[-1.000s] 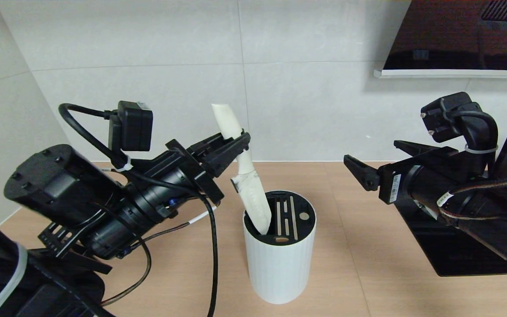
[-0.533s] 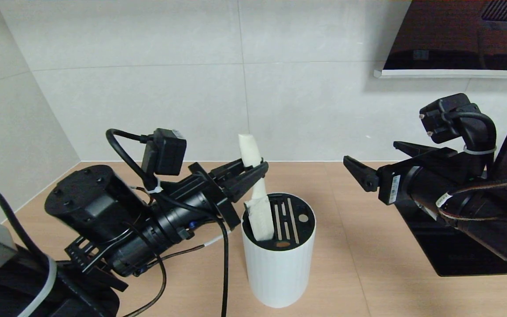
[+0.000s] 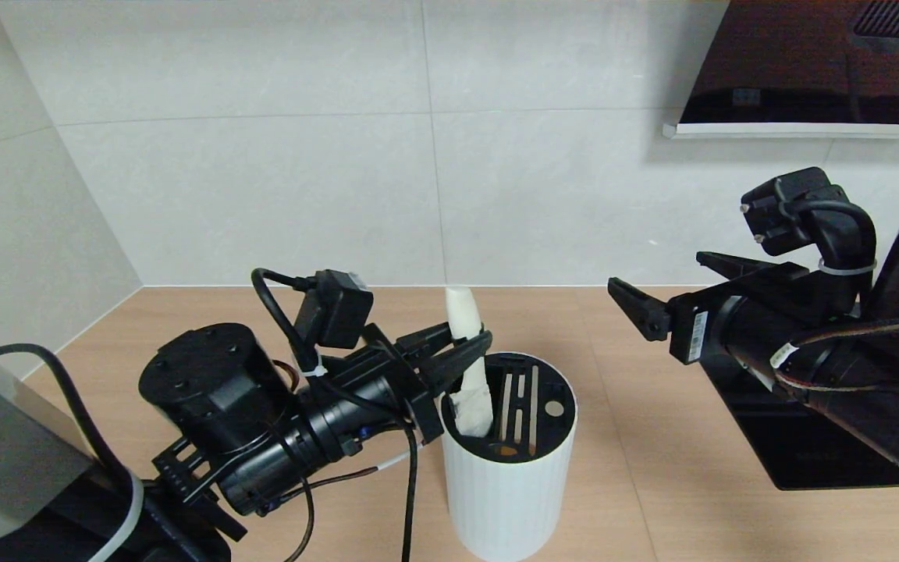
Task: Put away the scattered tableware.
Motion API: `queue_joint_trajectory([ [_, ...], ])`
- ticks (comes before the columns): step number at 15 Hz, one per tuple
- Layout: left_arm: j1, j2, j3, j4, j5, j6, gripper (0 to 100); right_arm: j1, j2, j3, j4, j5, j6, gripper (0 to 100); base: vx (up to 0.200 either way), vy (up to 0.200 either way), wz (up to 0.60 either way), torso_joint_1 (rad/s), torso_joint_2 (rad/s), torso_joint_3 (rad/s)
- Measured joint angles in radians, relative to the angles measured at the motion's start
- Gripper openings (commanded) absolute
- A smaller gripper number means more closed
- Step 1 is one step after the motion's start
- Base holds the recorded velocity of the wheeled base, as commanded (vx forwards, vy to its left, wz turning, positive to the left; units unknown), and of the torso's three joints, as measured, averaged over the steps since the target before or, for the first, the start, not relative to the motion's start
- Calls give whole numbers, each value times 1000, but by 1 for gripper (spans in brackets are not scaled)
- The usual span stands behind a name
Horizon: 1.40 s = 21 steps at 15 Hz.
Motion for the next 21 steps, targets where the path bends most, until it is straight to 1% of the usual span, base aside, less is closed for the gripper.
queue_joint_trajectory([
  [1,0,2,0,0,4,0,0,0,1,0,0,0,0,100,0,0,0,0,0,0],
  [2,0,4,0,0,5,0,100,0,1,0,0,0,0,100,0,0,0,0,0,0],
  [10,0,-3,-5,-1,13,-3,100,1,2,0,0,0,0,100,0,0,0,0,0,0],
  [13,0,-41,-5,-1,14,-10,100,0,-9,0,-10,-6,1,100,0,0,0,0,0,0],
  [14,2,-63,-2,-1,17,-18,100,0,-19,4,-10,-11,1,100,0,0,0,0,0,0],
  [16,5,-142,13,0,34,-51,100,-17,-75,32,-10,-26,2,100,0,0,0,0,0,0],
  [18,22,-279,72,-2,50,-79,100,-95,-203,111,-8,-37,2,100,0,0,0,0,0,0],
  [21,89,-500,251,23,59,-102,100,-242,-452,269,20,-33,4,100,0,0,0,0,0,0],
])
